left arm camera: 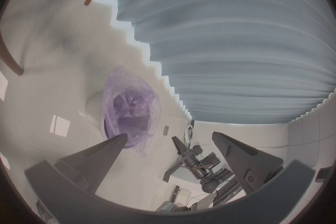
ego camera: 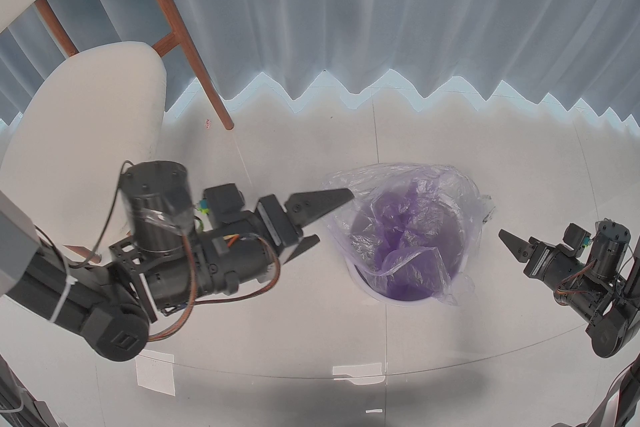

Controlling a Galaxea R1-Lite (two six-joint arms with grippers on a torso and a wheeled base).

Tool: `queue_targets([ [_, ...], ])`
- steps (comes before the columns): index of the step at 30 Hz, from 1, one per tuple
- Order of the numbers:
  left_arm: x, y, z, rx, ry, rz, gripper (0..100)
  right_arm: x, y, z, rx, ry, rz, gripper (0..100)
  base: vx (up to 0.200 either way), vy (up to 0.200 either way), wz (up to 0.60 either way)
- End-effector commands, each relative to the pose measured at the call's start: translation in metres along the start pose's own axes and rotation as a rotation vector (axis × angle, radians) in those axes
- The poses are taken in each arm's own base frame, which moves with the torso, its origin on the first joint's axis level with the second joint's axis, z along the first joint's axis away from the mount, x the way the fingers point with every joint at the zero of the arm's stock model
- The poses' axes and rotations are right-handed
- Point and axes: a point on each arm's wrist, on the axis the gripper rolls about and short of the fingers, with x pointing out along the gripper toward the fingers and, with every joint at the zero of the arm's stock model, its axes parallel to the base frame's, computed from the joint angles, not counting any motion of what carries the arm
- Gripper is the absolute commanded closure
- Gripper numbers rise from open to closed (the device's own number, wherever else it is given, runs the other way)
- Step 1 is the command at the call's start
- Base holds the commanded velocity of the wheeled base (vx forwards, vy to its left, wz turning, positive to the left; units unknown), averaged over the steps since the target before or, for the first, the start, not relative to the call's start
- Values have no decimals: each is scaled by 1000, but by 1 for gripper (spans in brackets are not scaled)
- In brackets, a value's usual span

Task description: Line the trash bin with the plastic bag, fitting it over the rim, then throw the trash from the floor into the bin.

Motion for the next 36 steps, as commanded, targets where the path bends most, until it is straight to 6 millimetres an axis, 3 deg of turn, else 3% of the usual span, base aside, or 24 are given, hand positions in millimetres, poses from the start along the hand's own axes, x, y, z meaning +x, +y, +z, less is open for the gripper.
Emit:
queue_targets([
  [1, 43, 20, -26, -32, 119, 71, 0, -13, 3, -1, -1, -2, -1, 0, 0, 0, 0],
  [5, 63, 32, -43, -46, 173, 92, 0, -25, 4, -3, 4, 10, -7, 0, 0, 0, 0],
  [10, 72, 45, -66, -101, 201, 156, 0, -29, 4, -2, 12, 4, -9, 0, 0, 0, 0],
  [14, 77, 57, -63, -134, 160, 193, 0, -29, 4, -2, 13, 5, -8, 0, 0, 0, 0],
  [21, 88, 79, -38, -156, 85, 218, 0, -26, 3, -4, 14, 3, -34, 0, 0, 0, 0],
  [27, 93, 81, -36, -156, 77, 215, 0, -26, 2, -5, 17, 7, -44, 0, 0, 0, 0],
  [28, 93, 79, -37, -154, 74, 217, 100, -26, 2, -5, 17, 9, -44, 0, 0, 0, 0],
  [36, 90, 77, -40, -152, 61, 239, 100, -27, 1, -8, 28, 23, -52, 0, 0, 0, 0],
])
